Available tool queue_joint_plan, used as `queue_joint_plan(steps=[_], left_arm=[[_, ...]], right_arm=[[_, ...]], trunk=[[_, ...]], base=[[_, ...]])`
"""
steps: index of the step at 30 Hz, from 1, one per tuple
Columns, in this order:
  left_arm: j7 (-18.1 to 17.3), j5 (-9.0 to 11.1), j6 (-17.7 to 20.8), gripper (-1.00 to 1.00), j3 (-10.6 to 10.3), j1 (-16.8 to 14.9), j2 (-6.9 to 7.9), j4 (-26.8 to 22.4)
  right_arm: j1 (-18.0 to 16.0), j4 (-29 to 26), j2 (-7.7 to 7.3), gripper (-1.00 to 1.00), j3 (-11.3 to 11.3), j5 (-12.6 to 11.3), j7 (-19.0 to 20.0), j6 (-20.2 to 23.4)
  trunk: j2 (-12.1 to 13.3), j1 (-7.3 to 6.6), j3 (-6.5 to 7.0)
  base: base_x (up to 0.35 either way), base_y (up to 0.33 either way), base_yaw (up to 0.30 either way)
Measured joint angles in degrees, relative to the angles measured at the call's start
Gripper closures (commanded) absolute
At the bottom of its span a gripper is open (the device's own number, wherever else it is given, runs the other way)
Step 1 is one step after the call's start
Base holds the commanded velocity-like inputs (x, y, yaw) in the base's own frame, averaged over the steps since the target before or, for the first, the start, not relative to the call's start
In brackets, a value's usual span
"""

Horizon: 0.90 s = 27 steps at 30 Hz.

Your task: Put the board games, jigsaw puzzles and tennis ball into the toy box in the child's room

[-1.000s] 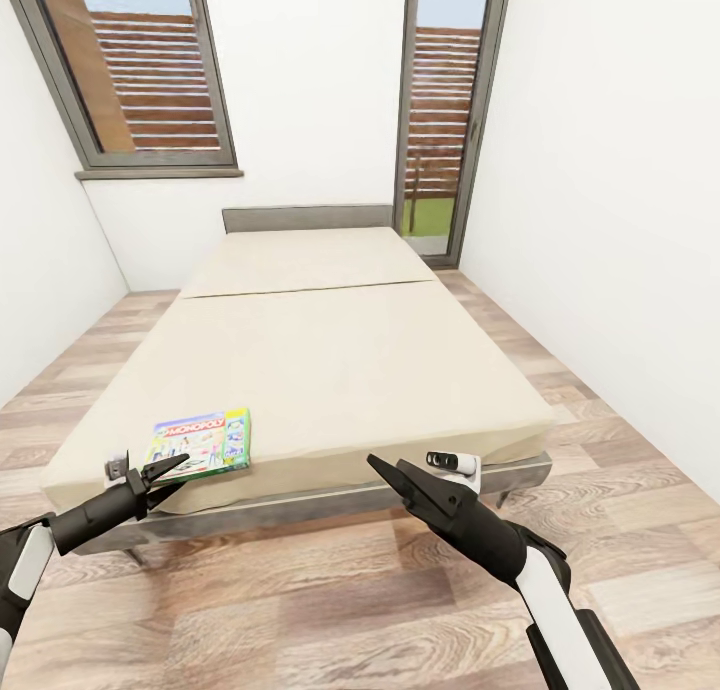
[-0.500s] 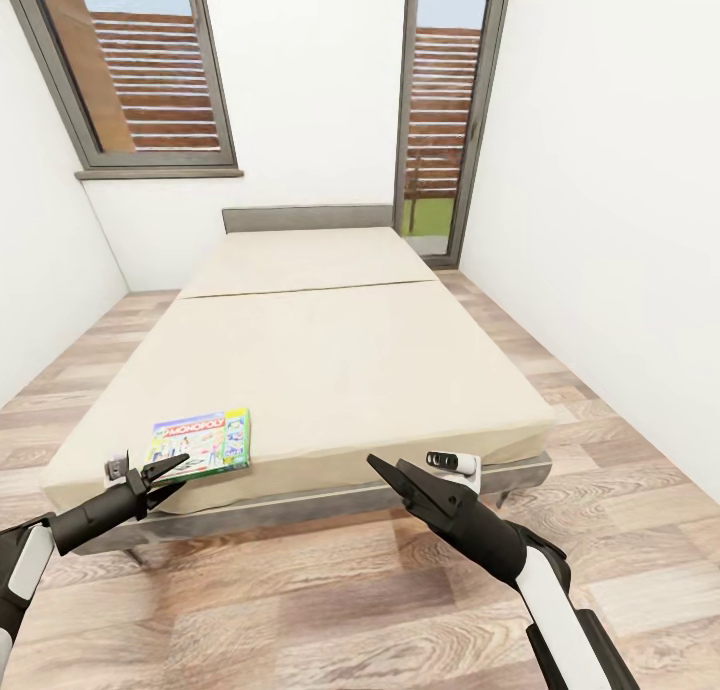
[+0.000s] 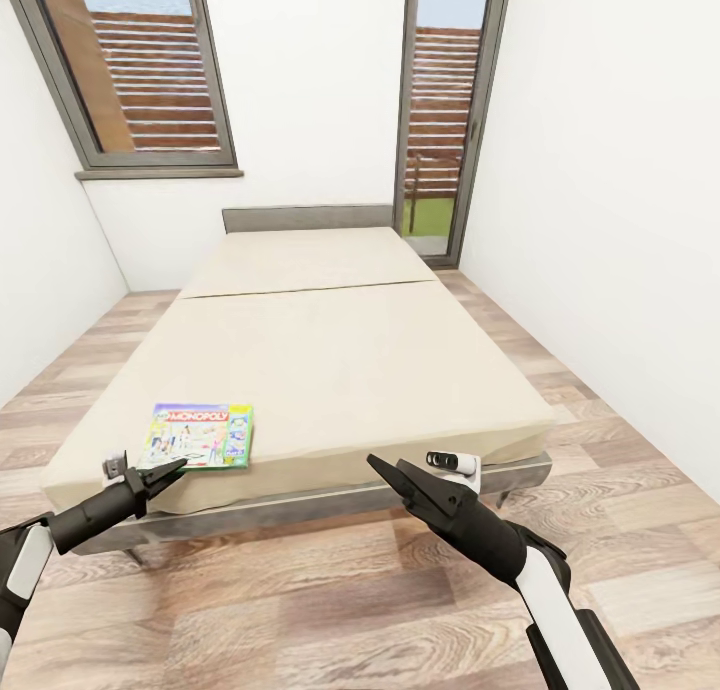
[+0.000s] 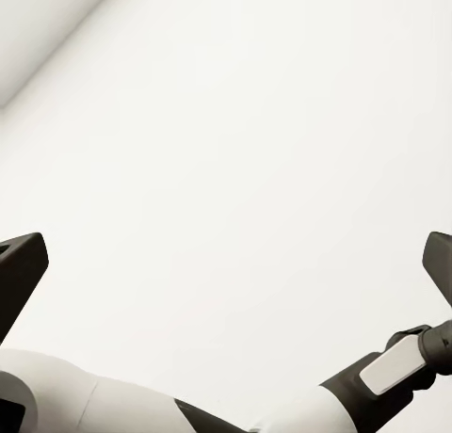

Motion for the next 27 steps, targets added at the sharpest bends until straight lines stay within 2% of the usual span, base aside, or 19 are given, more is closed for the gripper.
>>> queue_joint_plan(steps=[27], left_arm=[[-0.2, 0.0, -0.1, 1.0, 0.0, 0.0, 0.01, 0.0]], right_arm=[[0.0, 0.0, 0.0, -1.0, 0.0, 0.0, 0.0, 0.0]], trunk=[[0.0, 0.0, 0.0]], base=[[0.0, 0.0, 0.0]])
